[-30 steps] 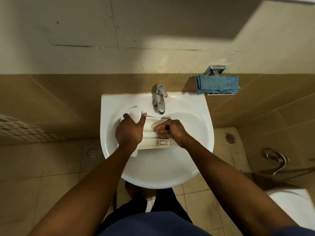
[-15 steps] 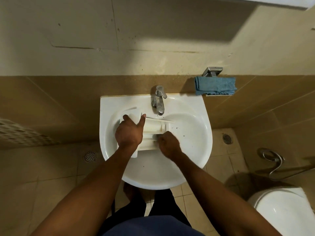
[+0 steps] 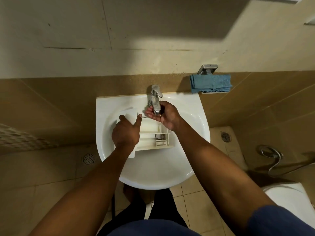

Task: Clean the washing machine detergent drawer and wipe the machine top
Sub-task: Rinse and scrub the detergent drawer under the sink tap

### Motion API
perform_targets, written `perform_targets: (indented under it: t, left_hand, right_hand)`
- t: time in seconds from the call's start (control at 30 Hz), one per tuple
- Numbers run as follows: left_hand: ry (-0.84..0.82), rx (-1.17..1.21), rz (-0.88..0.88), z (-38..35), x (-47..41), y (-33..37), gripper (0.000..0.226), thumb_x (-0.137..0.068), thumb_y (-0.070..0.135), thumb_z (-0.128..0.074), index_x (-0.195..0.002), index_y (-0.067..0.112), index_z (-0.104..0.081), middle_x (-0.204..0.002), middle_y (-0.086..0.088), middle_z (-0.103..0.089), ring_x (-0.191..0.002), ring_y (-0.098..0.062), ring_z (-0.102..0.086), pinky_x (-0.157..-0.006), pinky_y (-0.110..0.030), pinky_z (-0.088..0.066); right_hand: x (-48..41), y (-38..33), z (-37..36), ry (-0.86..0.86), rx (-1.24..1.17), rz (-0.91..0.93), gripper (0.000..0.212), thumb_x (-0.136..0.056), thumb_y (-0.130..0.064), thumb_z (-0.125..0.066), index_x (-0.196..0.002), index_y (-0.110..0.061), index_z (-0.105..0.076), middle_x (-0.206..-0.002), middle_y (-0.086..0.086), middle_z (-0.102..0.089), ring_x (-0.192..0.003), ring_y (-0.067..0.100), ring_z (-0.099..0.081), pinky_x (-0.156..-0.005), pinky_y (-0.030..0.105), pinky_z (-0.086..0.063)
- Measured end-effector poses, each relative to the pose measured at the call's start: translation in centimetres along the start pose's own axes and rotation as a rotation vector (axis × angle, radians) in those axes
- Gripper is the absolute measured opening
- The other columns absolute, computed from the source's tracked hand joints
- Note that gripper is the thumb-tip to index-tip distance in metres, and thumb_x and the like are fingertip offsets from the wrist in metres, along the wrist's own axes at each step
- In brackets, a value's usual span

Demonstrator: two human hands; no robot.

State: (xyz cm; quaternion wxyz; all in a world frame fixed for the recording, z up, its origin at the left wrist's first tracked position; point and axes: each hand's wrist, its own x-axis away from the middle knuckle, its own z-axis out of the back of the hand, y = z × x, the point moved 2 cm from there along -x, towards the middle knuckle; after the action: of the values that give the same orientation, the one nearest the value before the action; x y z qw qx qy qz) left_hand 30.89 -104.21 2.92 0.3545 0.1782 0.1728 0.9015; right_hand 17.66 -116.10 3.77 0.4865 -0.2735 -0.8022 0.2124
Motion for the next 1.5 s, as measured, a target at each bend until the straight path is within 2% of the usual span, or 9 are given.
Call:
perform_targets:
  t: [0.2, 0.3, 0.47, 0.6, 0.7, 0.8, 1.07, 1.2, 1.5]
  left_hand:
    - [-0.012, 0.005, 0.02, 0.2, 0.1, 0.1, 0.084, -0.091, 0.078, -0.037, -0.122, 0.001, -0.053, -0.099, -0.019, -0.071, -0.093, -0.038, -0.07, -0.075, -0.041, -0.054]
    - [-0.013, 0.02, 0.024, 0.1, 0.0, 0.1, 0.085, -0.091, 0.079, -0.037, -0.121, 0.001, -0.052, -0.099, -0.02, -0.071, -0.095, -0.04, -0.069, -0.077, -0.042, -0.053]
    - [-0.003, 0.0, 0.013, 0.1, 0.0, 0.2, 0.085, -0.092, 0.078, -0.037, -0.125, 0.001, -0.051, -0.106, -0.022, -0.07, -0.1, -0.04, -0.068, -0.081, -0.044, -0.054]
    - [-0.008, 0.001, 0.0, 0.3, 0.3, 0.3, 0.084, -0.093, 0.077, -0.037, -0.125, 0.001, -0.051, -0.107, -0.022, -0.07, -0.101, -0.039, -0.068, -0.083, -0.044, -0.054]
    - [-0.003, 0.003, 0.004, 0.2, 0.5, 0.2, 0.083, -0.093, 0.076, -0.036, -0.124, 0.001, -0.052, -0.106, -0.022, -0.071, -0.1, -0.039, -0.069, -0.083, -0.044, -0.055]
    - [-0.026, 0.008, 0.01, 0.2, 0.4, 0.3, 0.083, -0.092, 0.077, -0.036, -0.125, 0.002, -0.052, -0.107, -0.022, -0.071, -0.1, -0.039, -0.069, -0.084, -0.044, -0.055]
    - [-0.028, -0.017, -0.003, 0.2, 0.4, 0.4, 0.083, -0.091, 0.078, -0.035, -0.121, 0.003, -0.052, -0.102, -0.02, -0.072, -0.095, -0.037, -0.07, -0.079, -0.042, -0.056]
    - [-0.015, -0.024, -0.021, 0.2, 0.6, 0.4, 0.084, -0.09, 0.08, -0.032, -0.118, 0.003, -0.054, -0.098, -0.019, -0.073, -0.09, -0.036, -0.072, -0.076, -0.041, -0.057]
    - [-0.004, -0.028, -0.013, -0.1, 0.2, 0.0, 0.089, -0.088, 0.082, -0.023, -0.121, 0.005, -0.053, -0.098, -0.016, -0.073, -0.088, -0.034, -0.072, -0.075, -0.041, -0.059]
  right_hand:
    - [1.1, 2.3, 1.1, 0.079, 0.313, -0.042, 0.037, -0.1, -0.013, -0.031, -0.084, 0.002, -0.06, -0.087, 0.024, -0.069, -0.081, 0.039, -0.074, -0.071, 0.042, -0.064]
    - [2.5, 6.4, 2.4, 0.046, 0.552, -0.019, 0.038, -0.102, -0.014, -0.039, -0.079, 0.002, -0.066, -0.093, 0.022, -0.074, -0.086, 0.035, -0.074, -0.082, 0.045, -0.062]
    - [4.6, 10.7, 5.3, -0.174, 1.274, 0.401, 0.036, -0.107, -0.03, -0.05, -0.139, -0.018, -0.062, -0.144, -0.003, -0.061, -0.134, 0.011, -0.053, -0.114, 0.03, -0.038]
    - [4.5, 10.0, 6.6, -0.098, 1.918, 0.459, 0.051, -0.105, -0.045, -0.042, -0.153, -0.026, -0.039, -0.154, -0.003, -0.049, -0.138, 0.023, -0.049, -0.106, 0.044, -0.045]
    - [4.0, 8.2, 5.0, 0.026, 1.707, 0.474, 0.037, -0.094, -0.043, -0.051, -0.116, -0.021, -0.07, -0.117, 0.001, -0.073, -0.109, 0.026, -0.067, -0.089, 0.039, -0.053]
    - [2.8, 6.9, 3.6, 0.253, 1.394, 0.614, 0.033, -0.086, -0.037, -0.047, -0.084, -0.014, -0.071, -0.086, 0.003, -0.074, -0.082, 0.027, -0.069, -0.073, 0.034, -0.051]
    - [-0.9, 8.9, 3.6, 0.127, 1.694, 0.19, 0.065, -0.103, -0.064, -0.02, -0.123, -0.016, -0.06, -0.134, 0.018, -0.055, -0.125, 0.037, -0.054, -0.106, 0.054, -0.042]
    - [-1.3, 5.7, 4.6, 0.103, 1.707, 0.206, 0.05, -0.105, -0.049, -0.04, -0.115, -0.011, -0.071, -0.128, 0.013, -0.067, -0.123, 0.033, -0.058, -0.103, 0.04, -0.043]
    - [-1.8, 4.3, 8.9, 0.543, 1.26, 0.31, 0.025, -0.094, -0.023, -0.054, -0.097, -0.011, -0.076, -0.104, 0.009, -0.075, -0.103, 0.03, -0.067, -0.088, 0.032, -0.051]
